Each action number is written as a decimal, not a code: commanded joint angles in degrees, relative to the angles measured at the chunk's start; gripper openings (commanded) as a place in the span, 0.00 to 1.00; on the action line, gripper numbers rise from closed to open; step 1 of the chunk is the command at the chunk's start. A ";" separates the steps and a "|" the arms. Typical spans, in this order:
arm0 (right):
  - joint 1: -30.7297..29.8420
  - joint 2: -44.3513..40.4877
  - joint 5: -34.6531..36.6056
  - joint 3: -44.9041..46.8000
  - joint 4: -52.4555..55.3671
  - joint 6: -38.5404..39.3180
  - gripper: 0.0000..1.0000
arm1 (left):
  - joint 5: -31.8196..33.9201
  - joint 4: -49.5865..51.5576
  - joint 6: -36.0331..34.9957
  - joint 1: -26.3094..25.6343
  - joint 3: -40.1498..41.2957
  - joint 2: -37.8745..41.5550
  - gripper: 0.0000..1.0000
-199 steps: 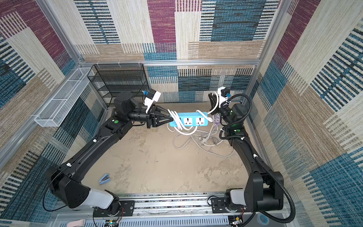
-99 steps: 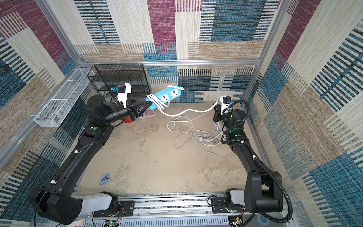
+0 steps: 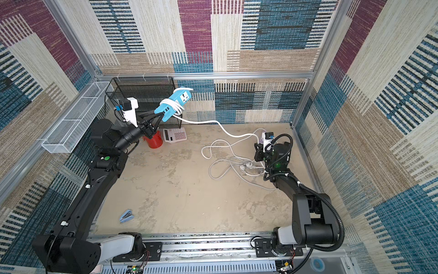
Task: Unwrap the cord wrapped around the power strip
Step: Unwrap the power cord from the power strip.
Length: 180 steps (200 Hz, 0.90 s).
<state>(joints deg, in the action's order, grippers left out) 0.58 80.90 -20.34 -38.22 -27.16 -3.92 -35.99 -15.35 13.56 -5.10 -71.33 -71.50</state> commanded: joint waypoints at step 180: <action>-12.06 -17.45 -18.02 -5.69 -0.31 4.96 0.98 | -10.08 -3.10 5.82 -3.91 -6.23 -4.99 0.00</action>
<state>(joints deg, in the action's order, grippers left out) -8.32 61.28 -33.45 -39.57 -30.37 -1.89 -44.18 -16.97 19.38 -8.03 -76.47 -76.18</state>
